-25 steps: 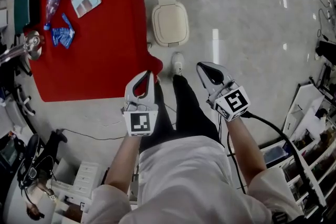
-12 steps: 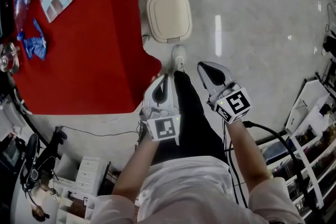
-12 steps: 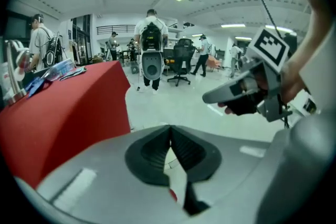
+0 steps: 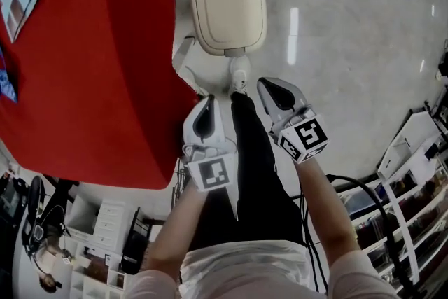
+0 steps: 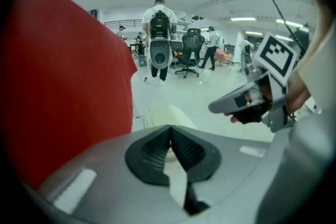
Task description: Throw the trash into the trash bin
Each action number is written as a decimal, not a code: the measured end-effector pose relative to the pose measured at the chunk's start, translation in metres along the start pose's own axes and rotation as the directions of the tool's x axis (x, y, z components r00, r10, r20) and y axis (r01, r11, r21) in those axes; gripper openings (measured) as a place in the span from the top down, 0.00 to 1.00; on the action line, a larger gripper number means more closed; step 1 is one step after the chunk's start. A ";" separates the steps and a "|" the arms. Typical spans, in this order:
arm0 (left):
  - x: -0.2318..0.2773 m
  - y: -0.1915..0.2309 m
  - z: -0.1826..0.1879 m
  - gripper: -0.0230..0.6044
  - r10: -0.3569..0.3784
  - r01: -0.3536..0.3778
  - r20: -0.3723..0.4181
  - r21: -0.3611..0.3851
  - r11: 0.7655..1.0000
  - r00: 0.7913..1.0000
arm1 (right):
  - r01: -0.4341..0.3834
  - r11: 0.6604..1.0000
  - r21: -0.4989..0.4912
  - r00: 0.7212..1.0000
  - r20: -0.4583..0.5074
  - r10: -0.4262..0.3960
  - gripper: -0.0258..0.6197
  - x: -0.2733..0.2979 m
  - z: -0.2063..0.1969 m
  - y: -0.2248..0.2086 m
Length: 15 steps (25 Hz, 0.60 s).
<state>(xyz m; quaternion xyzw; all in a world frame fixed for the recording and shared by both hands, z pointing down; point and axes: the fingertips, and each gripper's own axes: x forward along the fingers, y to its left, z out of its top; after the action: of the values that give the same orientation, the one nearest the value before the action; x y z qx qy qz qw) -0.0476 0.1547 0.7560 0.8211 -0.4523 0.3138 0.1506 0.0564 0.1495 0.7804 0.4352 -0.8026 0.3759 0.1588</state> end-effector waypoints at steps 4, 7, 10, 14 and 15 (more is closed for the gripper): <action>0.017 0.006 -0.016 0.96 0.003 -0.003 -0.008 -0.002 1.000 1.000 | -0.003 1.000 0.006 1.000 -0.026 0.003 0.96 0.034 -0.031 -0.017; 0.030 0.008 -0.027 0.96 0.000 0.000 -0.014 0.002 1.000 1.000 | 0.001 1.000 0.015 0.999 -0.045 0.000 0.96 0.058 -0.053 -0.030; 0.040 0.011 -0.033 0.96 -0.003 0.003 -0.016 0.004 1.000 1.000 | 0.004 1.000 0.025 0.998 -0.063 -0.002 0.96 0.079 -0.070 -0.039; 0.046 0.012 -0.037 0.96 -0.023 0.023 -0.015 -0.004 1.000 1.000 | 0.000 0.999 0.051 0.995 -0.102 0.005 0.96 0.101 -0.092 -0.043; 0.047 0.011 -0.039 0.96 -0.031 0.031 -0.019 -0.009 0.999 0.999 | -0.003 0.998 0.060 0.993 -0.114 0.009 0.96 0.106 -0.097 -0.043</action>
<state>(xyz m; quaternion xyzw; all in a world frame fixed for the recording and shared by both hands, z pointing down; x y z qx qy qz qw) -0.0536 0.1388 0.8155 0.8244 -0.4393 0.3174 0.1632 0.0243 0.1454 0.9274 0.4151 -0.7819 0.4244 0.1903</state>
